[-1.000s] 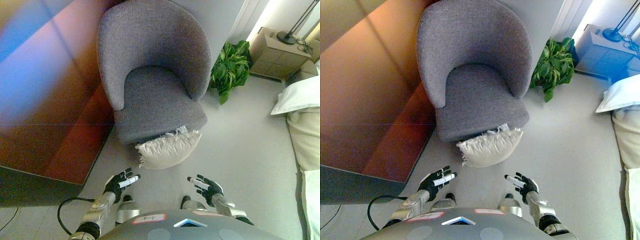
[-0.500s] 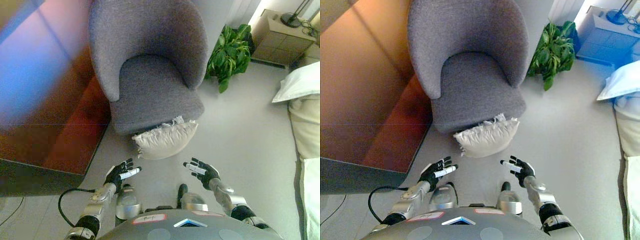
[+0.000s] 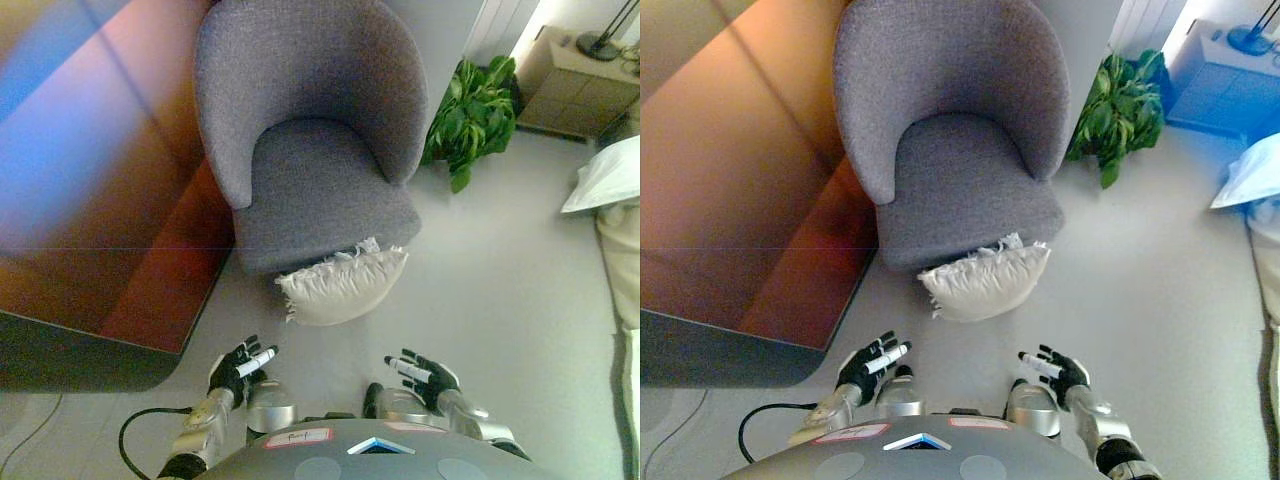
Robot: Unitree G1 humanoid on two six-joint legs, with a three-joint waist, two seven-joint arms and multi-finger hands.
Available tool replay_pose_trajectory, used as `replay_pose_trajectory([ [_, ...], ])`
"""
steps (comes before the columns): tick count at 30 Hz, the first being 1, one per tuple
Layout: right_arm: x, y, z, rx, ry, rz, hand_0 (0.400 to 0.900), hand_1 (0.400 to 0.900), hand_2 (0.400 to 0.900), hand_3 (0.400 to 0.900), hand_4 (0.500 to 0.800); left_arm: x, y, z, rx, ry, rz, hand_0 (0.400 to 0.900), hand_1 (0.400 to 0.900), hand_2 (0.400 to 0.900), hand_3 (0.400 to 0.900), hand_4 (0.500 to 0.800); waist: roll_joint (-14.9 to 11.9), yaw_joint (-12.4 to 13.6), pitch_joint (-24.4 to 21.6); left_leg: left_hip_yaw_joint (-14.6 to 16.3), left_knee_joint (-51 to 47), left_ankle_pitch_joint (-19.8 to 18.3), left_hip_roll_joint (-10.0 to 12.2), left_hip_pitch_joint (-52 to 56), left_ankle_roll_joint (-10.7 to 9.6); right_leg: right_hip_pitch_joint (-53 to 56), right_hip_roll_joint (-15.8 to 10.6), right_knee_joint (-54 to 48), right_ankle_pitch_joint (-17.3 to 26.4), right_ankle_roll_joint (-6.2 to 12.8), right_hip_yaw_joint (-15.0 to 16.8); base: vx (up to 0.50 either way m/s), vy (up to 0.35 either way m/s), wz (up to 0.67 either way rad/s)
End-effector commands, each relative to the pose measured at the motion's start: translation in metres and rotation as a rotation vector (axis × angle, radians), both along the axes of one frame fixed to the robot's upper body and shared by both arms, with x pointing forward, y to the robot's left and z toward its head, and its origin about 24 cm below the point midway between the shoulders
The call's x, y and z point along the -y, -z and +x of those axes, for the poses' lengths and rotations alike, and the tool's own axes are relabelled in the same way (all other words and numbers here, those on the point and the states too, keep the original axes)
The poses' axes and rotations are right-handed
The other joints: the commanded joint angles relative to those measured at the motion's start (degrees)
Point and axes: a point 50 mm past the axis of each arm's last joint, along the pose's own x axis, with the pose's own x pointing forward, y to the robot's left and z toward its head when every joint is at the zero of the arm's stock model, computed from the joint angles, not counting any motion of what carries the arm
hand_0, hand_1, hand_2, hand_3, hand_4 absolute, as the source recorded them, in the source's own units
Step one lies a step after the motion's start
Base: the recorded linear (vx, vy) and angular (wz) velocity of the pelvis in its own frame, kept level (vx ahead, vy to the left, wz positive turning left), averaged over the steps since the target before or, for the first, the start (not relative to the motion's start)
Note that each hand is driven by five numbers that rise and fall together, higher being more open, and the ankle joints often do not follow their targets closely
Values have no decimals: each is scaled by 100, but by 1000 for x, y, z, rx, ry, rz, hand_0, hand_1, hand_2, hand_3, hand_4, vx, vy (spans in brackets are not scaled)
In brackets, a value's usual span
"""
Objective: Pick up the pillow and put it on the sofa.
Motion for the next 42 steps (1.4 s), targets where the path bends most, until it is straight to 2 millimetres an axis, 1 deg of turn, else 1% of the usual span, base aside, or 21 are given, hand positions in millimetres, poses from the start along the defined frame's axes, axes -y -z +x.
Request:
replay_pose_trajectory([
  [1, -8, -13, 28, 147, -19, 58, 900, 900, 900, 900, 800, -14, -20, 33, 179, 48, 73, 900, 900, 900, 900, 800, -180, 166, -87, 45, -708, 1124, -18, -903, 124, 1103, 75, -98, -579, -24, -435, 404, 159, -8],
  [4, -16, -13, 29, 146, -68, 63, 900, 900, 900, 900, 800, -24, -25, 40, 187, 44, 100, 900, 900, 900, 900, 800, -299, 209, -110, 68, -178, 540, -73, -1102, 399, 1021, -184, 394, -697, 137, -564, 316, 162, 6],
  [7, -18, -14, 36, 153, -31, 80, 900, 900, 900, 900, 800, -31, -26, 40, 173, 51, 113, 900, 900, 900, 900, 800, -406, 366, -145, -213, 225, 120, -267, -1295, 626, 915, -411, 951, -777, 321, -616, 304, 163, -1],
  [11, -24, -12, 38, 155, 1, 99, 900, 900, 900, 900, 800, -36, -25, 32, 139, 99, 125, 900, 900, 900, 900, 800, -578, 437, -307, -199, 153, -256, -816, -1158, 1037, 734, -660, 1707, -36, 675, -501, 300, 217, 7],
  [13, -26, -12, 38, 160, 17, 102, 900, 900, 900, 900, 800, -39, -25, 32, 125, 122, 136, 900, 900, 900, 900, 800, -568, 436, -379, -156, -118, -387, -1130, -954, 1252, 498, -723, 2654, 419, 838, -403, 276, 282, 22],
  [14, -26, -12, 38, 164, 29, 98, 900, 900, 900, 900, 800, -41, -25, 32, 113, 138, 149, 900, 900, 900, 900, 800, -506, 390, -396, -164, -280, -479, -1270, -759, 1351, 167, -770, 3400, 669, 880, -354, 305, 282, 35],
  [16, -25, -14, 42, 179, 46, 87, 900, 900, 900, 900, 800, -44, -26, 34, 98, 149, 175, 900, 900, 900, 900, 800, -377, 294, -387, -217, -519, -567, -1380, -396, 1420, -588, -894, 4198, 635, 761, -343, 284, 200, 31],
  [19, -26, -19, 50, 209, 28, 77, 900, 900, 900, 900, 800, -50, -29, 40, 106, 116, 177, 900, 900, 900, 900, 800, -221, 176, -350, -252, -701, -466, -1363, -106, 1340, -1134, -773, 3679, 470, 469, -628, 167, -29, 17],
  [21, -26, -22, 50, 228, -3, 54, 900, 900, 900, 900, 800, -52, -33, 45, 126, 119, 174, 900, 900, 900, 900, 800, -200, 46, -278, -334, -768, -478, -1365, 99, 1191, -1399, -997, 2913, 646, 429, -722, 194, -164, 31],
  [22, -24, -22, 48, 230, -9, 51, 900, 900, 900, 900, 800, -53, -35, 48, 132, 118, 172, 900, 900, 900, 900, 800, -210, -3, -246, -338, -782, -495, -1347, 175, 1117, -1461, -1175, 2552, 817, 471, -765, 249, -306, 35],
  [24, -24, -23, 43, 233, 0, 54, 900, 900, 900, 900, 800, -53, -36, 49, 144, 129, 162, 900, 900, 900, 900, 800, -362, -121, -191, -335, -778, -623, -1357, 337, 931, -1491, -1612, 1214, 1574, 757, -704, 290, -425, 41],
  [25, -24, -22, 42, 238, 3, 60, 900, 900, 900, 900, 800, -51, -37, 50, 149, 146, 155, 900, 900, 900, 900, 800, -434, -175, -205, -331, -747, -692, -1279, 373, 815, -1550, -1843, 557, 1936, 918, -603, 283, -441, 46],
  [26, -25, -23, 43, 240, -6, 64, 900, 900, 900, 900, 800, -49, -37, 50, 152, 154, 154, 900, 900, 900, 900, 800, -448, -224, -199, -330, -739, -731, -1185, 420, 752, -1580, -1926, 383, 2212, 1003, -494, 267, -424, 45],
  [29, -25, -22, 47, 228, -22, 62, 900, 900, 900, 900, 800, -45, -37, 53, 157, 150, 147, 900, 900, 900, 900, 800, -422, -267, -246, -279, -828, -647, -859, 571, 606, -1329, -1822, 59, 1973, 1006, -586, 215, -265, 39],
  [31, -24, -23, 49, 220, -25, 65, 900, 900, 900, 900, 800, -38, -34, 51, 161, 132, 121, 900, 900, 900, 900, 800, -458, -272, -354, -231, -774, -599, -688, 652, 513, -1099, -1605, -103, 1692, 971, -651, 214, -209, 33],
  [32, -23, -25, 51, 223, -46, 62, 900, 900, 900, 900, 800, -31, -32, 48, 167, 148, 110, 900, 900, 900, 900, 800, -507, -268, -397, -207, -604, -552, -504, 641, 429, -959, -1475, -185, 1548, 917, -637, 162, -210, 21],
  [35, -19, -30, 57, 242, -93, 39, 900, 900, 900, 900, 800, -21, -34, 48, 204, 189, 111, 900, 900, 900, 900, 800, -555, -248, -438, -223, -143, -379, -258, 550, 304, -740, -1215, -510, 1411, 861, -696, 98, -188, 9],
  [38, -14, -33, 61, 265, -117, -8, 900, 900, 900, 900, 800, -16, -36, 51, 226, 243, 110, 900, 900, 900, 900, 800, -520, -221, -442, -59, -75, -89, -107, 349, 216, -599, -1093, -617, 1315, 822, -802, 12, -38, 18],
  [39, -10, -34, 63, 268, -118, -64, 900, 900, 900, 900, 800, -14, -37, 55, 227, 257, 112, 900, 900, 900, 900, 800, -443, -204, -438, 145, -392, 221, -3, 239, 113, -519, -1023, -617, 1246, 808, -886, 25, 40, 40],
  [40, -7, -36, 64, 272, -117, -101, 900, 900, 900, 900, 800, -14, -36, 56, 223, 259, 116, 900, 900, 900, 900, 800, -408, -212, -394, 235, -379, 323, 81, 201, 64, -441, -990, -617, 1212, 778, -978, 34, 53, 42],
  [42, 0, -36, 66, 256, -167, -205, 900, 900, 900, 900, 800, -18, -36, 58, 209, 279, 131, 900, 900, 900, 900, 800, -438, -219, -372, 259, -503, 110, -22, 243, 115, -400, -1069, -616, 1220, 813, -1082, 52, 50, 24],
])
